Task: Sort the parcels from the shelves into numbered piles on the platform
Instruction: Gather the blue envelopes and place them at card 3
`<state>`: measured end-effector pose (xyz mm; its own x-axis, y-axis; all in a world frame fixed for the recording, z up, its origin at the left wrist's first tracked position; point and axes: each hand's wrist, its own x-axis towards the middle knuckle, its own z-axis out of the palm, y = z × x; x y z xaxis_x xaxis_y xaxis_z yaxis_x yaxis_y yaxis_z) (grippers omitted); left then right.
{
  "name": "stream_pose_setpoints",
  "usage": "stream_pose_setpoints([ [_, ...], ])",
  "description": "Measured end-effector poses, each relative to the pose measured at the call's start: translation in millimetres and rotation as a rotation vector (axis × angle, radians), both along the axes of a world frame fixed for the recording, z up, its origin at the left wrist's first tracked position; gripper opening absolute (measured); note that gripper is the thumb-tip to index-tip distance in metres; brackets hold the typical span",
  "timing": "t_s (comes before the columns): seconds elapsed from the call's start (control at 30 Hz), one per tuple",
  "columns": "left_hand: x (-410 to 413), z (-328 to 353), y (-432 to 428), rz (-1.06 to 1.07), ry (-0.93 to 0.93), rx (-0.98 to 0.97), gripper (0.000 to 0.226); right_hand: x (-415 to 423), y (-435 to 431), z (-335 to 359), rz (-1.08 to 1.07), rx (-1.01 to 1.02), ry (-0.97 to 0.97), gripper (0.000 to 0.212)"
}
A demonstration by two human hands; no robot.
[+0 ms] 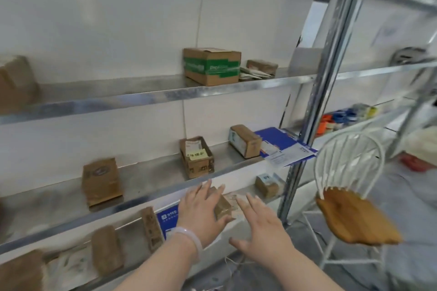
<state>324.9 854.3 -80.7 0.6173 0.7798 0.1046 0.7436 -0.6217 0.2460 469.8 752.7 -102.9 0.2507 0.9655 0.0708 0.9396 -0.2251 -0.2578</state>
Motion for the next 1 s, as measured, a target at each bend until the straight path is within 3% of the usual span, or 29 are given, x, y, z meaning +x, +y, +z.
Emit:
stream_pose_setpoints([
  [0.6, 223, -33, 154, -0.253, 0.072, -0.231, 0.074, 208, 116, -26, -0.379, -0.042, 0.068, 0.09],
  [1.0, 326, -82, 210, -0.201, 0.088, -0.422, 0.069, 336, 185, -52, -0.455, -0.101, 0.183, 0.082],
])
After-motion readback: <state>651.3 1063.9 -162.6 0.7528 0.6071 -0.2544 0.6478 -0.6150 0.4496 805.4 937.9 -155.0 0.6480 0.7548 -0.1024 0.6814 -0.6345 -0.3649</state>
